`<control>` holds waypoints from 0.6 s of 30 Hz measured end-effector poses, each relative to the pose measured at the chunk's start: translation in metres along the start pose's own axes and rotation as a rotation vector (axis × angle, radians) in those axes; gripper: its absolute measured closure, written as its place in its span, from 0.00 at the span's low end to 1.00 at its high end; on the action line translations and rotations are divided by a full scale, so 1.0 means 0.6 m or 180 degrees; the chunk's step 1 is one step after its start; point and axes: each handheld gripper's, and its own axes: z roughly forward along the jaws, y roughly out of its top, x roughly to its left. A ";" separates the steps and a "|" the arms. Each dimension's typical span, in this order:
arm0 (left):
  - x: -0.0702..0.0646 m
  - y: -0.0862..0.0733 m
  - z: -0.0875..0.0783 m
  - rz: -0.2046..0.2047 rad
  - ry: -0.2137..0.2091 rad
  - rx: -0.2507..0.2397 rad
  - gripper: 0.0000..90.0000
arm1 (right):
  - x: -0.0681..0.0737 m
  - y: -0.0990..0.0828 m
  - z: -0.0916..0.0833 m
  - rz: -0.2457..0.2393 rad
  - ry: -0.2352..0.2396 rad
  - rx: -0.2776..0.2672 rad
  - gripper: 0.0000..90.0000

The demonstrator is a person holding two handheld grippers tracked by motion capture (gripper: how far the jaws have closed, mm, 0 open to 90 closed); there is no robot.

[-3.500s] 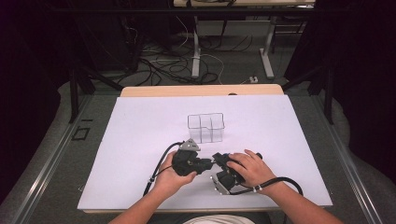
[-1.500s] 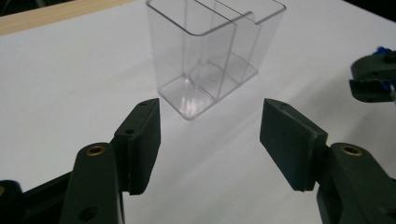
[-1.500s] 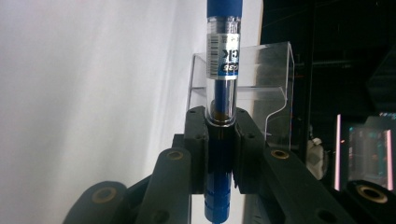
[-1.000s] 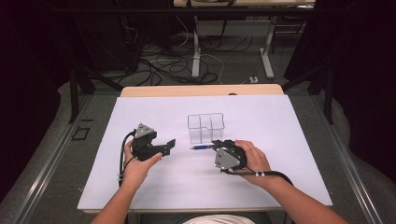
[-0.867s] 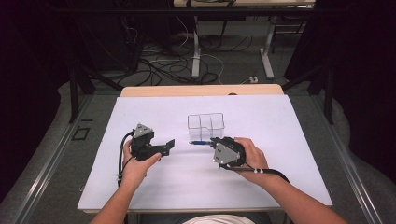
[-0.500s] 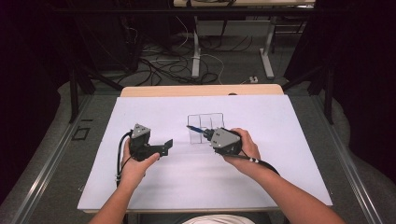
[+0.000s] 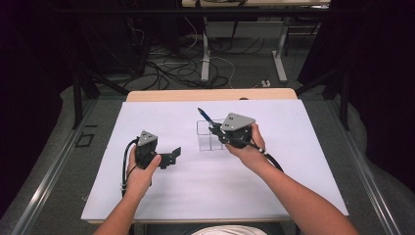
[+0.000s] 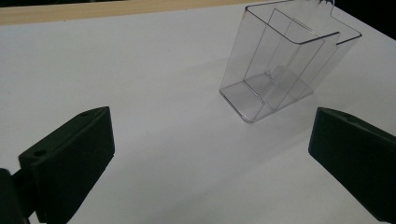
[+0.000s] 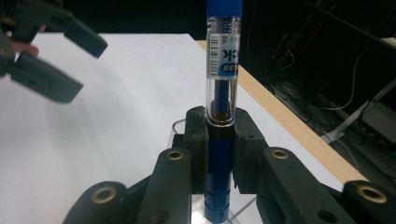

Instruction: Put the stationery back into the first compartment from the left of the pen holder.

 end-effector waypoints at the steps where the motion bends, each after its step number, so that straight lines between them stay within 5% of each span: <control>1: 0.000 0.000 0.000 0.0010 -0.0005 0.0008 0.00 | -0.002 0.001 0.003 0.0080 0.0011 -0.0021 0.88; 10: -0.004 -0.002 0.003 0.0062 -0.0037 0.0022 0.00 | -0.023 0.008 0.022 0.0560 0.0084 -0.0137 0.88; 18: -0.003 -0.002 0.004 0.0046 -0.0013 -0.0002 0.00 | -0.030 0.011 0.047 0.0750 0.0111 -0.0148 0.88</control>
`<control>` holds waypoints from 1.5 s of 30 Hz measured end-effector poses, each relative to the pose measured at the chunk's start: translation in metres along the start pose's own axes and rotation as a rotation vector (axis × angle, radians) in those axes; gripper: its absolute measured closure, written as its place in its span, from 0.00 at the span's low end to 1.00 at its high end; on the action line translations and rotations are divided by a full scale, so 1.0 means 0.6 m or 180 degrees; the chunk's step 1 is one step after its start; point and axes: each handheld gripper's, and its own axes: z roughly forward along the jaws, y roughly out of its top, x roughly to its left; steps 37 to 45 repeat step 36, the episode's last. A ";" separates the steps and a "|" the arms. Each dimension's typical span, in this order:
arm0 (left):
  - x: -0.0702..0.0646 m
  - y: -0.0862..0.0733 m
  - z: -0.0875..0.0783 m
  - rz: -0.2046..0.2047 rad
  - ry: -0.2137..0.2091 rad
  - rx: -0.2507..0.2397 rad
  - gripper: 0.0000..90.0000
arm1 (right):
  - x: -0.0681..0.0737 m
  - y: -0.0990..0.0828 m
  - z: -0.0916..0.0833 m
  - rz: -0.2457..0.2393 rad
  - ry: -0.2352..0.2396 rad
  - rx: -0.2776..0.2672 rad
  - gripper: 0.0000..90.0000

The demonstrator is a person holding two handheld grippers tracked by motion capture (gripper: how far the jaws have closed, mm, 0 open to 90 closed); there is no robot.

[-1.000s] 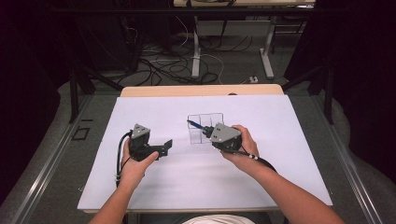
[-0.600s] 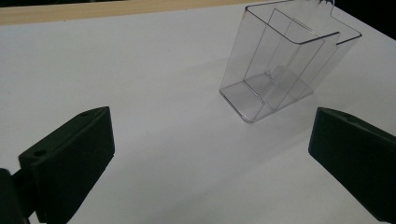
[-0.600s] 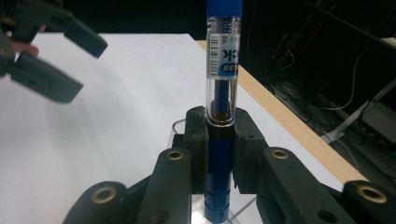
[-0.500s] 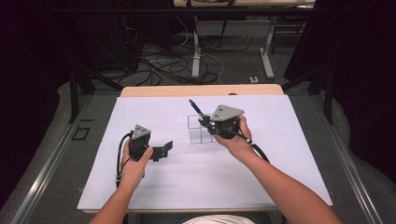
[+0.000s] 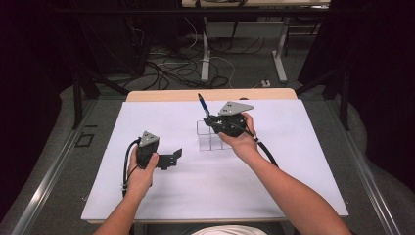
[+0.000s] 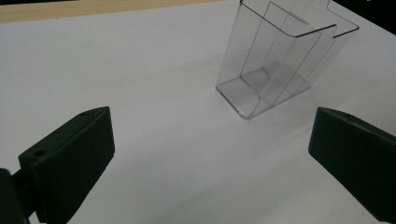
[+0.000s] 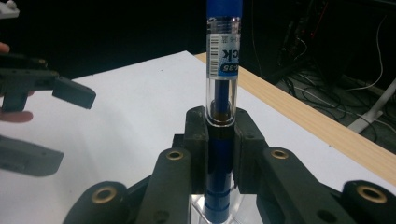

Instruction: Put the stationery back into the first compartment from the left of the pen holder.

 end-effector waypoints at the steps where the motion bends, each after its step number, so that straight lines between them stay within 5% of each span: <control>1: 0.001 0.000 -0.001 0.0005 -0.0010 0.0006 0.00 | -0.001 0.000 0.004 0.0022 0.0005 -0.0006 0.88; 19: 0.007 -0.002 0.000 -0.0038 0.0009 -0.0001 0.00 | 0.004 -0.002 0.074 0.0466 -0.0081 0.0109 0.88; 25: 0.007 -0.002 0.000 -0.0036 0.0007 -0.0013 0.00 | 0.012 -0.006 0.085 0.0421 -0.0151 0.0216 0.88; 29: 0.008 0.000 -0.004 -0.0037 -0.0015 0.0012 0.00 | 0.016 -0.006 0.081 0.0360 -0.0267 0.0305 0.76; 36: 0.013 0.001 -0.007 -0.0038 0.0027 -0.0012 0.00 | 0.014 -0.005 0.032 0.0281 -0.0410 0.0020 0.55; 45: 0.013 0.001 -0.007 -0.0038 0.0027 -0.0012 0.00 | 0.014 -0.005 0.032 0.0281 -0.0410 0.0020 0.55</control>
